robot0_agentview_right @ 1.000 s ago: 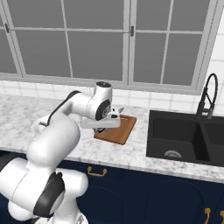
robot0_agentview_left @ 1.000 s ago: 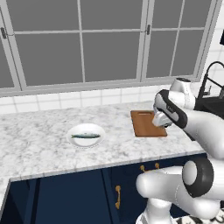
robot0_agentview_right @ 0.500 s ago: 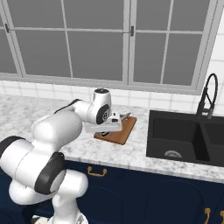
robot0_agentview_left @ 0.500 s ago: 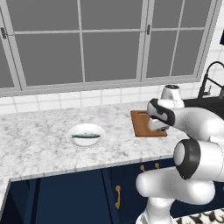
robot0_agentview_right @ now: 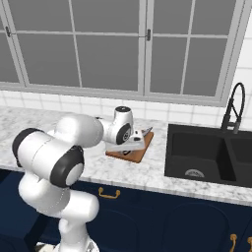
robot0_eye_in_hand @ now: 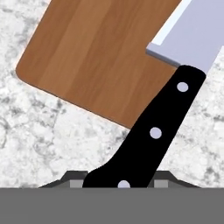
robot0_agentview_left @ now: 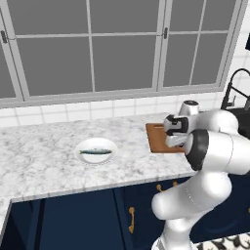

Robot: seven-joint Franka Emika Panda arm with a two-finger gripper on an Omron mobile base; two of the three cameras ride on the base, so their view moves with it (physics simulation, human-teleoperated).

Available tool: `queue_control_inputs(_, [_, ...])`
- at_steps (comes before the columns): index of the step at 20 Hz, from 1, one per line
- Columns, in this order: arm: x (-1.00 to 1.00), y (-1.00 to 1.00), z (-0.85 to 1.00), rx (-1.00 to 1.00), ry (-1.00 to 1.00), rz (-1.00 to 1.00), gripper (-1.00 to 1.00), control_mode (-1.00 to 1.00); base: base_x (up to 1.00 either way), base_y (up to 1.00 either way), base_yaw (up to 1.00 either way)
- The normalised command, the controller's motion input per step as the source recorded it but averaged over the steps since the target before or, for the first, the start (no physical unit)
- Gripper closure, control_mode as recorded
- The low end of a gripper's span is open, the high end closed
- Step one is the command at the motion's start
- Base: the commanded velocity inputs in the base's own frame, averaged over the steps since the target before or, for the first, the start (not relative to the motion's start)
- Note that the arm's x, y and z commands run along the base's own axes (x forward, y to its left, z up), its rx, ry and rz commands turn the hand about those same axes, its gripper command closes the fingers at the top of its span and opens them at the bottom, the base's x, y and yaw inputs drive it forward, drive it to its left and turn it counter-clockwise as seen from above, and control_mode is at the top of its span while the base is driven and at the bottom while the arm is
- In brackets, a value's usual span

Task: Pick up the knife from the drawer and place it on the cutting board. Then place the meat from the plate to the cutting board.

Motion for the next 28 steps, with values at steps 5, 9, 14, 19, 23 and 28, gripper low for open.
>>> queue_control_inputs(5, [0.34,-0.01,-0.22,0.00,0.00,0.00,1.00,-1.00,0.00,0.00,0.00])
queue_control_inputs(9, [0.16,-0.10,-0.17,0.00,0.00,0.00,1.00,-1.00,0.00,0.00,0.00])
queue_control_inputs(14, [0.18,-0.12,-0.15,0.00,0.00,0.00,1.00,-1.00,0.00,0.00,0.00])
queue_control_inputs(19, [0.28,-0.06,-0.23,0.00,-0.01,0.00,1.00,-1.00,0.00,0.00,0.00])
queue_control_inputs(23, [0.21,0.00,-0.14,0.02,-0.01,0.00,-1.00,-1.00,0.00,0.00,0.00])
queue_control_inputs(28, [0.11,-0.31,0.00,0.01,0.00,0.01,-1.00,-1.00,0.00,0.00,0.00])
